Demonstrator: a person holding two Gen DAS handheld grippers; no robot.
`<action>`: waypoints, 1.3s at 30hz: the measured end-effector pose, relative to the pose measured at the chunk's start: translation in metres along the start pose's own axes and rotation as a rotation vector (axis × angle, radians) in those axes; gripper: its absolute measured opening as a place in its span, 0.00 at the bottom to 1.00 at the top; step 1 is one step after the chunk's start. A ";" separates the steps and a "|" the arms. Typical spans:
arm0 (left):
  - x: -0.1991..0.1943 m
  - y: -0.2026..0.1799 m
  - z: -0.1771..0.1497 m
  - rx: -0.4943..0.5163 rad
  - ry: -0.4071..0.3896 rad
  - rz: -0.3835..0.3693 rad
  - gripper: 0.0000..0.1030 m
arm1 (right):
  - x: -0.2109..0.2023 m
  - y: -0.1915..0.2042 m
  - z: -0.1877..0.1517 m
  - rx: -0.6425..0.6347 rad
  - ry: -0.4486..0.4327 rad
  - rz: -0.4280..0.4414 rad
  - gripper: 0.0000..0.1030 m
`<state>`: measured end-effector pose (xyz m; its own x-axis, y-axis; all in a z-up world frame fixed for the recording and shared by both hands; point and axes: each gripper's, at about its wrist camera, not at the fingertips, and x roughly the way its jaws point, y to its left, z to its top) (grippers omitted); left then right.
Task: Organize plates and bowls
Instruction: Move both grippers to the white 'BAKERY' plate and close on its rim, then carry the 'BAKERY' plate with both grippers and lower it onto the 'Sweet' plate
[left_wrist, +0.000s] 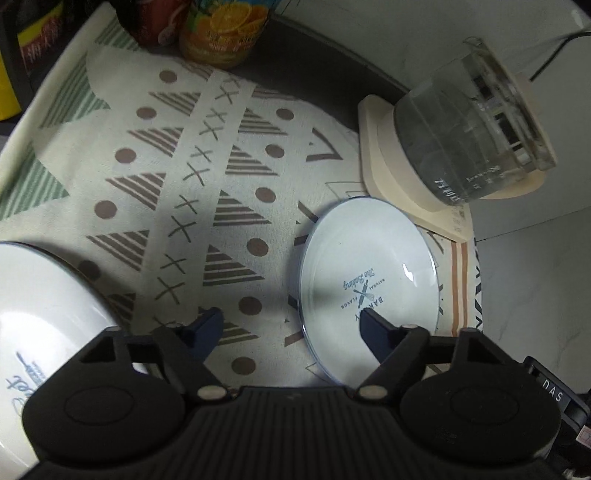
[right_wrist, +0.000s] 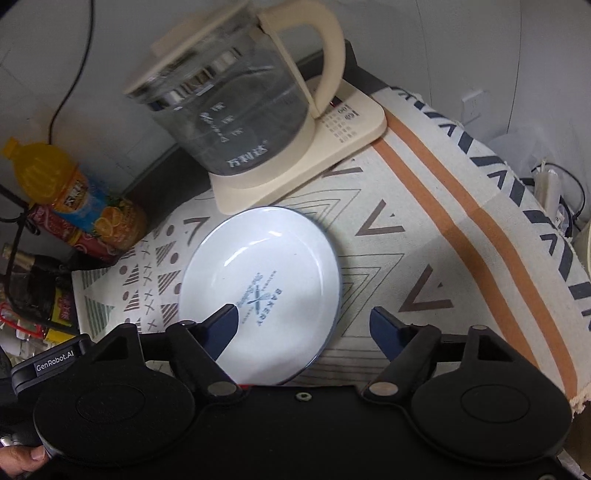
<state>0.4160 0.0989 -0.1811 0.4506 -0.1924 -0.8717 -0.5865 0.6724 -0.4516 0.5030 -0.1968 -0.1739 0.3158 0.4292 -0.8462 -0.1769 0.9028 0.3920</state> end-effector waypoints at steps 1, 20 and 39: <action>0.004 0.000 0.000 -0.007 0.006 -0.004 0.67 | 0.003 -0.003 0.002 0.008 0.009 0.004 0.73; 0.042 0.004 0.000 -0.114 0.055 -0.015 0.30 | 0.060 -0.033 0.021 -0.025 0.202 0.058 0.41; 0.047 0.005 0.003 -0.092 0.028 -0.084 0.06 | 0.074 -0.031 0.026 -0.106 0.188 0.111 0.12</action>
<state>0.4366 0.0956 -0.2241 0.4824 -0.2663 -0.8345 -0.6076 0.5845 -0.5378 0.5565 -0.1921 -0.2391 0.1112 0.5044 -0.8563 -0.3004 0.8384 0.4548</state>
